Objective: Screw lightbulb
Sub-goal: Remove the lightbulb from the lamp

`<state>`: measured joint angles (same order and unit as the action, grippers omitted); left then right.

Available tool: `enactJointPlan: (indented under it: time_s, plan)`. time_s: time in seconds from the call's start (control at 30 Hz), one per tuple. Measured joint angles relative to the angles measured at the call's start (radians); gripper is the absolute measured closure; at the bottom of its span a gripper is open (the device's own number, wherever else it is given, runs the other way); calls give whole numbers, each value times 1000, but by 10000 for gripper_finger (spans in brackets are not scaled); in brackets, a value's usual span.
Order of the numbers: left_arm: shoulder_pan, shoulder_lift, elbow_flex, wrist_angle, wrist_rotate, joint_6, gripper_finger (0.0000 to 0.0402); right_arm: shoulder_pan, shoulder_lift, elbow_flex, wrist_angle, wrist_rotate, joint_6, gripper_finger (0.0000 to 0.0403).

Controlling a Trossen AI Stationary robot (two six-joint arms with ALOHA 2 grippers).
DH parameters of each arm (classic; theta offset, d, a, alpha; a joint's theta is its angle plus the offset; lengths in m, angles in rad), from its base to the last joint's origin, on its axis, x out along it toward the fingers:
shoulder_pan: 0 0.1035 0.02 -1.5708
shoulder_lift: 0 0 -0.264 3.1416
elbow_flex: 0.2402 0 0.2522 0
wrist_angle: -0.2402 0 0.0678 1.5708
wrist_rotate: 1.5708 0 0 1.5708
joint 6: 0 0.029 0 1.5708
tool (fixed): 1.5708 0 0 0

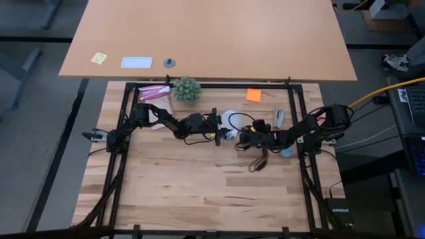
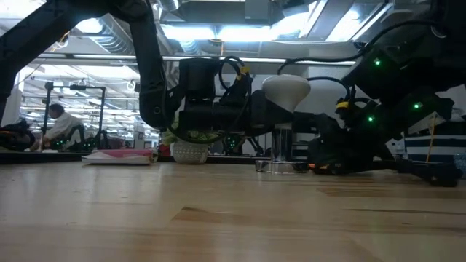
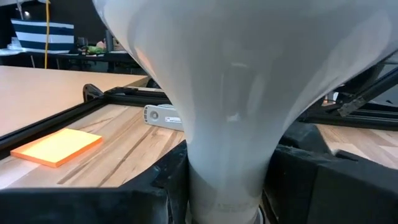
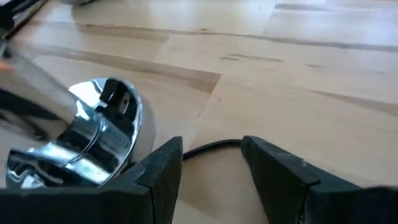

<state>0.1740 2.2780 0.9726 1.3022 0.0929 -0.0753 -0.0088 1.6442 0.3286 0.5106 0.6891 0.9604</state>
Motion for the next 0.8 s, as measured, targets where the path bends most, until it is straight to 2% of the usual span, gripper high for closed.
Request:
enactJointPlan:
  time_s: [0.37, 0.57, 0.8]
  plan:
    - [-14, 2, -1, 2, 27, -34, 250, -73, 1, 85, -2, 0, -149, 215]
    - [-19, 2, -2, 2, 23, -26, 245, -84, 1, 106, -24, -7, -162, 215]
    - [-18, 2, -2, 3, 21, -22, 244, -85, -4, 106, -46, -130, -157, 215]
